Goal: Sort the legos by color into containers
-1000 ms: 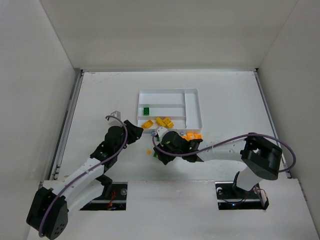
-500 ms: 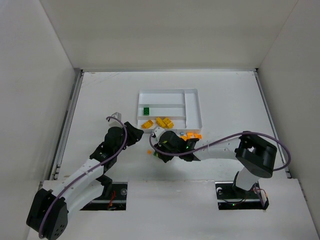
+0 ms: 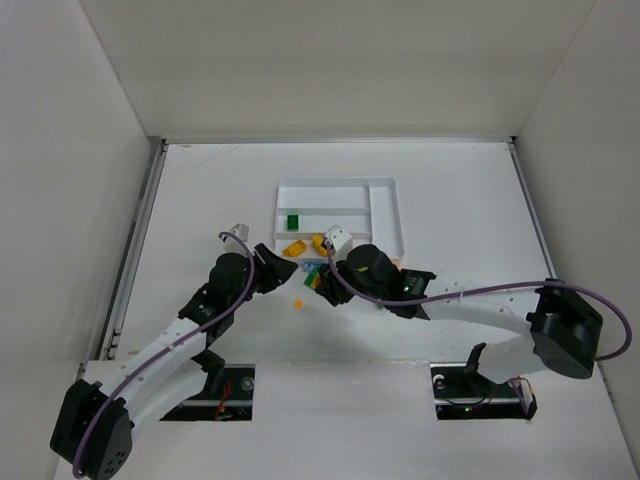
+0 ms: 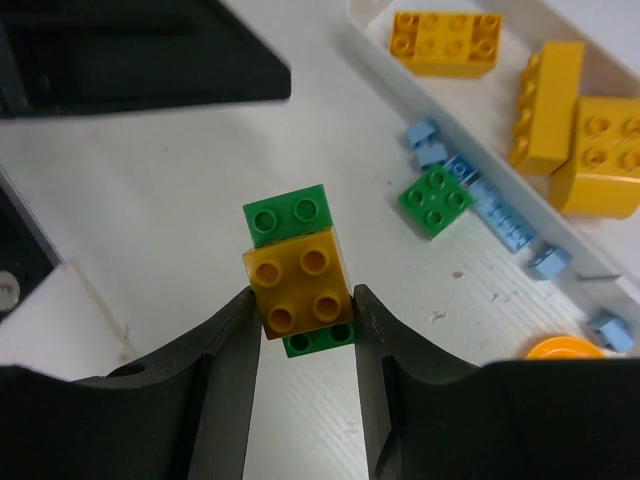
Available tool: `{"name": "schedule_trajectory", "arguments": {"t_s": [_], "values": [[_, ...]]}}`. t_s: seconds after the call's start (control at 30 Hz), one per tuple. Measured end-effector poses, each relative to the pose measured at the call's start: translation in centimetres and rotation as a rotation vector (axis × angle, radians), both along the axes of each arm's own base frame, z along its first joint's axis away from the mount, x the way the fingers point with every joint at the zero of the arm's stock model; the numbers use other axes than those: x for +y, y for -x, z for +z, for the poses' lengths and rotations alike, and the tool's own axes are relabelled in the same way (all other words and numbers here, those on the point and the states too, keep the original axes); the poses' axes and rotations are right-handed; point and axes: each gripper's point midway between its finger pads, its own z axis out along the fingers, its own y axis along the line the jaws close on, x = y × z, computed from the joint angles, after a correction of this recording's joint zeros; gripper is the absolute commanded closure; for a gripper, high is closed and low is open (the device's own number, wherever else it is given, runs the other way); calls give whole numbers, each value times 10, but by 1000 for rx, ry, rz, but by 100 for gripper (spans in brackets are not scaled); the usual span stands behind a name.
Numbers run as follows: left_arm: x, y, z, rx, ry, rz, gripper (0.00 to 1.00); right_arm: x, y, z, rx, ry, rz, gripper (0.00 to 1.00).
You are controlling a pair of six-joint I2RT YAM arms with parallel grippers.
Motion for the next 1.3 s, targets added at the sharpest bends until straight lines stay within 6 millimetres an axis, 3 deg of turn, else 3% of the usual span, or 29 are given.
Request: {"name": "schedule_trajectory", "arguments": {"t_s": [0.13,0.6,1.3], "values": [[-16,4,8,7,62,-50,61,1,-9,12,-5,-54,-26,72],[-49,7,12,48,179,-114,68,4,-5,7,32,-99,-24,72],[-48,4,-2,90,163,-97,71,0,-13,5,54,-140,-56,72]]}}
